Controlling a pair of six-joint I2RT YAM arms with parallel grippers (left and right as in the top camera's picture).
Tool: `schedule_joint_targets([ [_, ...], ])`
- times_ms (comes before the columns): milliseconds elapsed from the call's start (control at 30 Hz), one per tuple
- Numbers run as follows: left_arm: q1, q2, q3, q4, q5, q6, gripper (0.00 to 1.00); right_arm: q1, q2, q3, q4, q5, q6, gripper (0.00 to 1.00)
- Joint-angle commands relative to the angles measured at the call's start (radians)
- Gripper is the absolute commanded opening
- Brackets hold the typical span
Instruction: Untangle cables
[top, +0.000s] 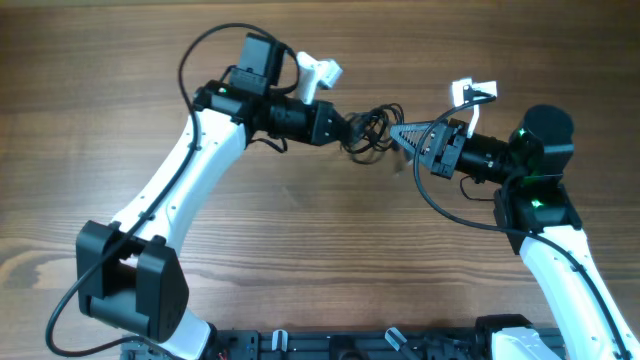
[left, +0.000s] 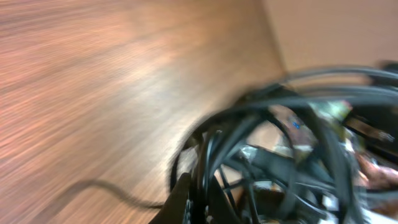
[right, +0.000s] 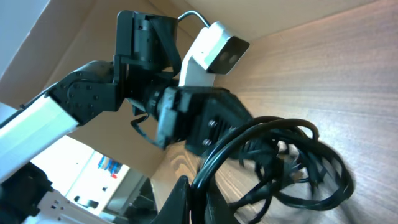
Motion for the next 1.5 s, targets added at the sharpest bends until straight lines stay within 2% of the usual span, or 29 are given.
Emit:
schedule_joint_targets([
  [0,0.060,0.002,0.002,-0.048,-0.333,-0.061,0.04,0.003,-0.010,0.007,0.008,-0.063,0.046,0.04],
  [100,0.068,0.002,0.000,-0.056,-0.386,-0.057,0.04,0.003,-0.002,0.007,-0.054,-0.050,0.033,0.04],
  [167,0.068,0.005,0.000,-0.055,-0.391,-0.053,0.04,0.003,0.020,0.007,-0.169,-0.013,0.008,0.04],
  [267,0.068,0.016,0.000,-0.056,-0.558,-0.054,0.04,0.003,0.063,0.007,-0.383,0.083,0.000,0.04],
  [333,0.068,0.024,0.000,-0.055,-0.629,-0.054,0.04,0.003,0.099,0.007,-0.463,0.103,-0.079,0.04],
  [400,0.068,0.041,0.000,-0.043,-0.641,-0.054,0.04,0.003,0.146,0.007,-0.541,0.160,-0.138,0.04],
  [633,0.068,0.097,-0.001,-0.050,-0.637,-0.062,0.06,0.003,0.306,0.007,-0.599,0.359,-0.152,0.04],
  [667,0.068,0.098,-0.001,-0.056,-0.637,-0.062,0.13,0.003,0.325,0.007,-0.599,0.362,-0.153,0.10],
  [700,0.068,0.098,-0.001,-0.060,-0.636,-0.062,0.50,0.003,0.340,0.007,-0.599,0.362,-0.151,0.29],
  [733,0.068,0.098,-0.001,-0.063,-0.632,-0.061,0.64,0.003,0.348,0.007,-0.598,0.362,-0.152,0.33],
  [767,0.068,0.098,-0.002,-0.064,-0.609,-0.061,0.71,0.003,0.353,0.007,-0.596,0.362,-0.149,0.44],
  [800,0.068,0.098,-0.002,-0.064,-0.581,-0.061,0.82,0.003,0.356,0.007,-0.595,0.363,-0.149,0.62],
  [833,0.068,0.098,-0.002,-0.064,-0.564,-0.061,0.97,0.003,0.356,0.007,-0.595,0.367,-0.149,0.72],
  [867,0.068,0.098,-0.001,-0.064,-0.552,-0.061,1.00,0.003,0.356,0.007,-0.595,0.377,-0.149,0.79],
  [1000,0.061,0.099,-0.001,-0.063,-0.415,-0.061,1.00,0.003,0.356,0.007,-0.604,0.396,-0.148,0.82],
  [1067,0.038,0.101,-0.002,-0.063,-0.410,-0.060,1.00,0.003,0.356,0.007,-0.630,0.396,-0.149,0.82],
  [1133,-0.006,0.108,-0.002,-0.059,-0.411,-0.061,0.99,0.008,0.356,0.000,-0.641,0.396,-0.150,0.72],
  [1167,-0.034,0.119,-0.002,-0.054,-0.412,-0.061,0.99,0.014,0.356,-0.007,-0.640,0.397,-0.150,0.62],
  [1233,-0.076,0.155,-0.002,-0.052,-0.411,-0.063,0.99,0.031,0.356,-0.015,-0.644,0.429,-0.150,0.54],
  [1333,-0.134,0.256,-0.002,-0.052,-0.415,-0.109,0.98,0.065,0.356,-0.018,-0.634,0.476,-0.148,0.53],
  [1367,-0.145,0.275,-0.002,-0.052,-0.415,-0.110,0.86,0.070,0.356,-0.018,-0.630,0.491,-0.145,0.56],
  [1400,-0.155,0.290,-0.002,-0.052,-0.415,-0.110,0.49,0.079,0.356,-0.018,-0.626,0.524,-0.143,0.67],
  [1433,-0.163,0.301,-0.002,-0.053,-0.415,-0.109,0.31,0.086,0.356,-0.020,-0.620,0.550,-0.129,0.70],
  [1467,-0.168,0.303,-0.002,-0.053,-0.415,-0.109,0.26,0.090,0.357,-0.022,-0.616,0.566,-0.115,0.70],
])
